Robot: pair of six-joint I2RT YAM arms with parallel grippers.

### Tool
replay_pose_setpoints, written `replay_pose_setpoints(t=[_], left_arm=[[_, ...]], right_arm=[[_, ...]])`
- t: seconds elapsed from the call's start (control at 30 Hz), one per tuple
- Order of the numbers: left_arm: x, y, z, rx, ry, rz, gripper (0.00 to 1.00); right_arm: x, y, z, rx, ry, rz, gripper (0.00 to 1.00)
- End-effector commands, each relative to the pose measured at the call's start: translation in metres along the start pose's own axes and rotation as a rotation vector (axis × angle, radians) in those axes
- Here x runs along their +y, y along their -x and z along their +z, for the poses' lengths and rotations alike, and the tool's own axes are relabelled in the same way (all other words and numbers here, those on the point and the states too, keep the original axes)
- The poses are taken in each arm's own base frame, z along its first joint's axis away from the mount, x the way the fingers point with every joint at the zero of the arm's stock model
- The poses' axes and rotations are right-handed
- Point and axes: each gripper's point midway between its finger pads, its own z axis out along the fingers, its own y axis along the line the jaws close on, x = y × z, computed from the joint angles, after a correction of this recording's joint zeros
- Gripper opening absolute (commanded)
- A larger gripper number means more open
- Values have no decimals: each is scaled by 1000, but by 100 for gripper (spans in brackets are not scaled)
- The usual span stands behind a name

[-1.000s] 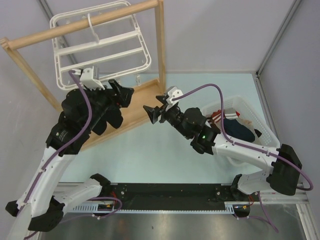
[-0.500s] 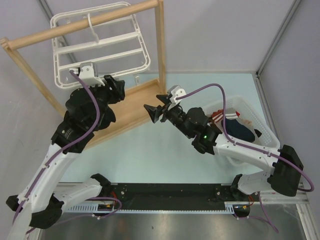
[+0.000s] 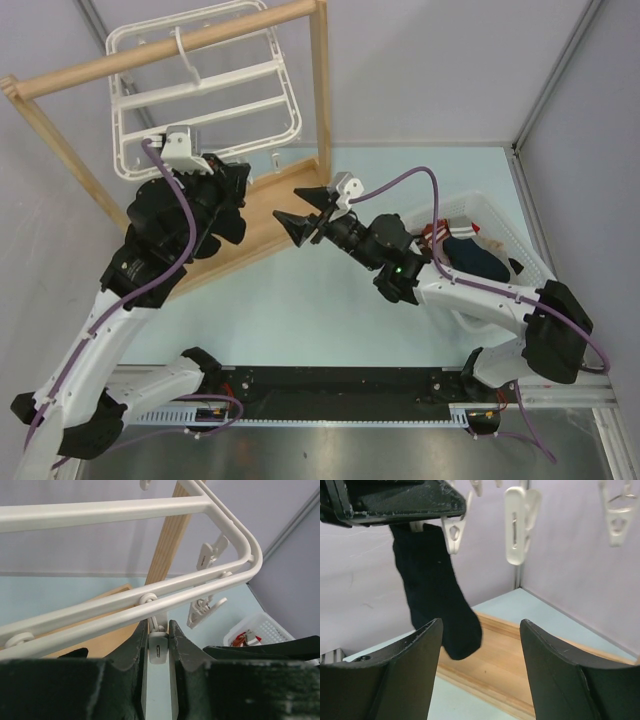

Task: Clip the socks to the hanger
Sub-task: Open the clamp at the hanger.

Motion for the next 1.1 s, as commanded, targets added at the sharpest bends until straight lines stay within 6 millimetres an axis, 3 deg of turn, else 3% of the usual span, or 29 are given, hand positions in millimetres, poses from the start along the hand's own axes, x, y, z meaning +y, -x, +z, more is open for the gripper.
replay_pose_setpoints(t=[0.0,0.37,0.6,0.93,1.07], left_arm=[[-20,0,-6,12,-109,-28,13],[-31,-17,-4,29,-171,-103,10],[-33,-14,-7,16,-184,-124,9],[-33,-16,-9,22,-185,-127,8],[-32,-19,-7,30,-181,-126,8]], right_arm=[[15,25,12,-115,85,2,68],[22,42,39,-197,95,-3,67],[17,50,51,-230,69,-18,65],[21,57,59,-250,87,-34,45],[21,64,60,-260,88,-44,43]])
